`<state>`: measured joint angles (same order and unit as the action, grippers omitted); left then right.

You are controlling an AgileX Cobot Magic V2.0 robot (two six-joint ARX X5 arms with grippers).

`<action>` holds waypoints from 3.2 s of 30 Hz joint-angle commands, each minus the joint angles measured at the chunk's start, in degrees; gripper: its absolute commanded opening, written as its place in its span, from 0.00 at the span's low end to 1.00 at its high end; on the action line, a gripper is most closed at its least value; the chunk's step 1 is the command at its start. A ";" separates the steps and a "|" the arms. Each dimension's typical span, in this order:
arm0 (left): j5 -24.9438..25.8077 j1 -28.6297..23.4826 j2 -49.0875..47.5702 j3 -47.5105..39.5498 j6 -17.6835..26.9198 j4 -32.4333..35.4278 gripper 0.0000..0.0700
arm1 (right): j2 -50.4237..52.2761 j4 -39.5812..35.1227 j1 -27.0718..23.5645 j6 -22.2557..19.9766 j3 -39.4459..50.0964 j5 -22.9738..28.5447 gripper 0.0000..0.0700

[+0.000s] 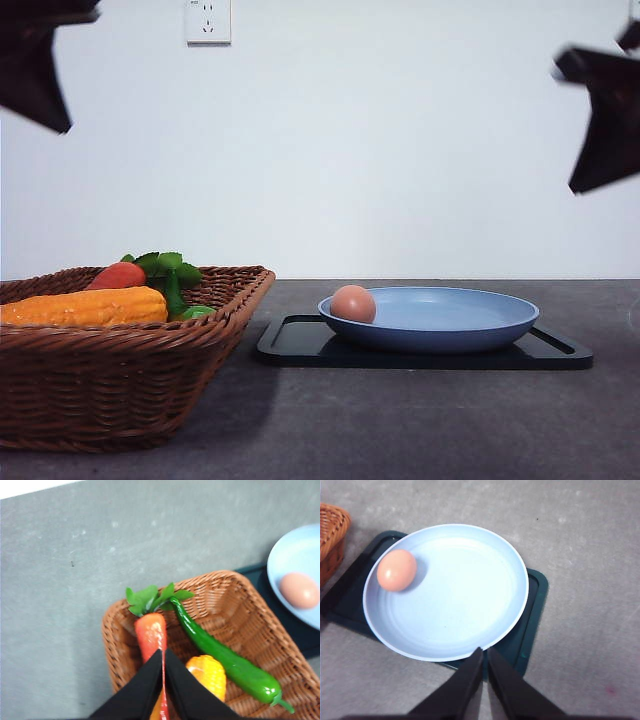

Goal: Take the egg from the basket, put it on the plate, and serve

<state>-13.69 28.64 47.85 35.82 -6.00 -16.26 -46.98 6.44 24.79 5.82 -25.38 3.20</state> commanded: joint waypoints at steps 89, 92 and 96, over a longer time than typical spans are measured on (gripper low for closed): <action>0.37 -23.76 -47.69 -33.43 -5.04 -0.41 0.00 | 11.79 -8.11 -0.14 -0.11 6.72 2.57 0.00; 0.37 -23.76 -47.69 -33.43 -5.03 -0.40 0.00 | 19.07 -7.69 -2.11 -3.08 7.44 3.98 0.00; 0.37 -23.76 -47.69 -33.43 -5.04 -0.40 0.00 | 28.32 -7.71 -7.26 -3.67 10.15 3.89 0.00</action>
<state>-13.50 4.95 0.30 3.84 -10.68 -15.90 -19.82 -1.46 18.34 3.24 -16.14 7.05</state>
